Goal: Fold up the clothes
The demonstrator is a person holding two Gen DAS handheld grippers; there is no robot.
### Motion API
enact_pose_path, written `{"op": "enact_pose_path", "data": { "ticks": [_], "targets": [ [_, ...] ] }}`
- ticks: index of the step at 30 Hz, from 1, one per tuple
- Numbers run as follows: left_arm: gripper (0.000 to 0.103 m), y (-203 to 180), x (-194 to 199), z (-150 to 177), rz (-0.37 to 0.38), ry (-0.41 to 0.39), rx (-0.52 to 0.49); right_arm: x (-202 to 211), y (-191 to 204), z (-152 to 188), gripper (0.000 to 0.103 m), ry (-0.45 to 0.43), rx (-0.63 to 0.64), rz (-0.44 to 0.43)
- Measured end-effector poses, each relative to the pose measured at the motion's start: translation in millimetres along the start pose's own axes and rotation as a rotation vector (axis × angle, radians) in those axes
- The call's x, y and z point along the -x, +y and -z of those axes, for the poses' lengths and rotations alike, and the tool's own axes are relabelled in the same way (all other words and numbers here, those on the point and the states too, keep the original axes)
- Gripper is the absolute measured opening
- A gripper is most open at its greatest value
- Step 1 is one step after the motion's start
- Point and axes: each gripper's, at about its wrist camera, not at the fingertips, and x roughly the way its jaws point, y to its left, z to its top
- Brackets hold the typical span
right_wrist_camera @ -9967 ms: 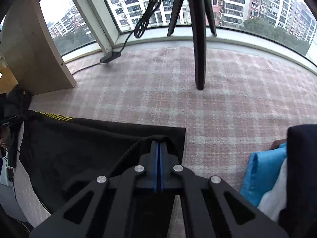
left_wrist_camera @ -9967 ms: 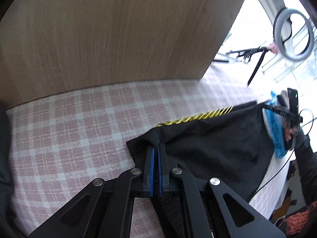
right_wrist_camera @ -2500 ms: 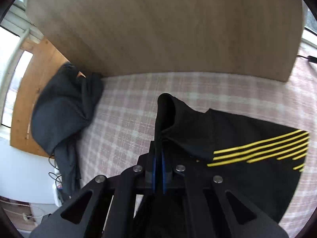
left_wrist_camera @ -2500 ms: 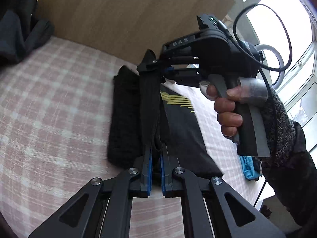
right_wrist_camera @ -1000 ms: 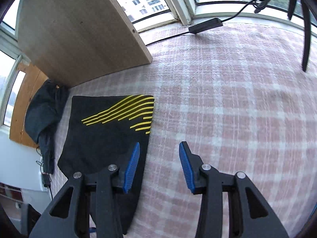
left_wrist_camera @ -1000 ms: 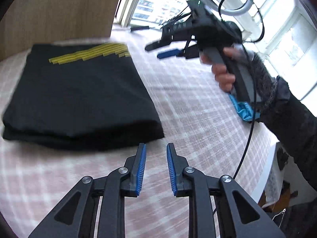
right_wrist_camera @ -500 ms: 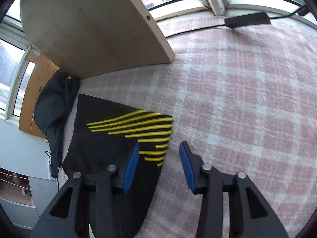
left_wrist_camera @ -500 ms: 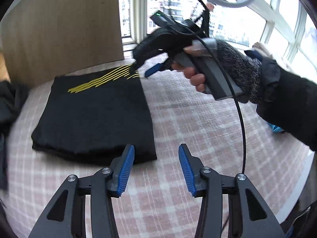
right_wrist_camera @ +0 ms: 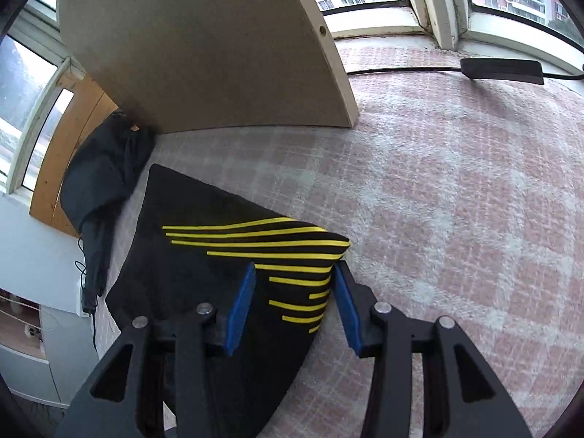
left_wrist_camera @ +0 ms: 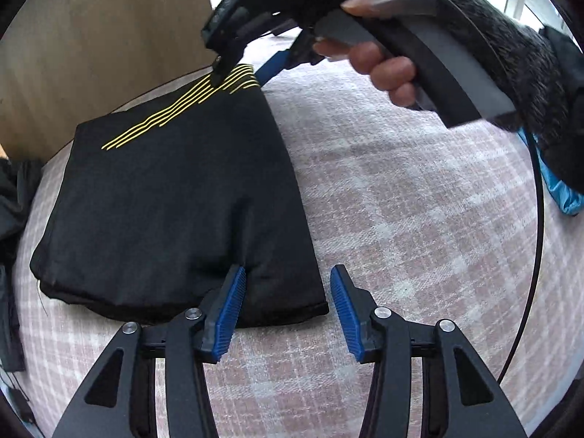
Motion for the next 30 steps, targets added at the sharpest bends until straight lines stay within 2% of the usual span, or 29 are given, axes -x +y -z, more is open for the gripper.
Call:
{"op": "enact_pose_path", "data": {
  "ticks": [4,6,11,13,14,15,17,18,23,26,30],
  "targets": [
    [0.047,0,1,3,0.0,-0.026,-0.007,0,-3,0,0.043,-0.011,-0.025,-0.006],
    [0.043,3,2,5,0.005,-0.041,-0.014,1,-3,2,0.043,-0.017,-0.014,-0.004],
    [0.017,24,4,8,0.048,-0.07,0.026,-1,-2,2,0.043,-0.033,-0.031,0.006],
    [0.013,33,4,9,0.09,-0.075,0.058,-2,-1,3,0.043,-0.045,-0.033,0.01],
    [0.011,38,4,9,0.112,-0.078,0.074,-2,0,4,0.04,-0.051,-0.034,0.012],
    [0.01,42,4,9,0.133,-0.078,0.089,-3,0,4,0.026,-0.058,-0.035,0.014],
    [0.009,48,4,8,0.171,-0.077,0.121,-4,1,5,0.01,-0.07,-0.037,0.018],
    [0.009,53,6,7,0.191,-0.076,0.138,-5,2,6,0.009,-0.076,-0.038,0.021],
    [0.008,82,35,6,0.259,-0.132,0.223,26,-5,10,0.008,-0.155,-0.183,-0.142],
    [0.008,102,74,4,0.258,-0.204,0.236,52,-2,15,0.007,-0.21,-0.251,-0.231],
    [0.008,129,133,-2,0.262,-0.309,0.235,103,19,26,0.007,-0.315,-0.286,-0.294]
  ]
}}
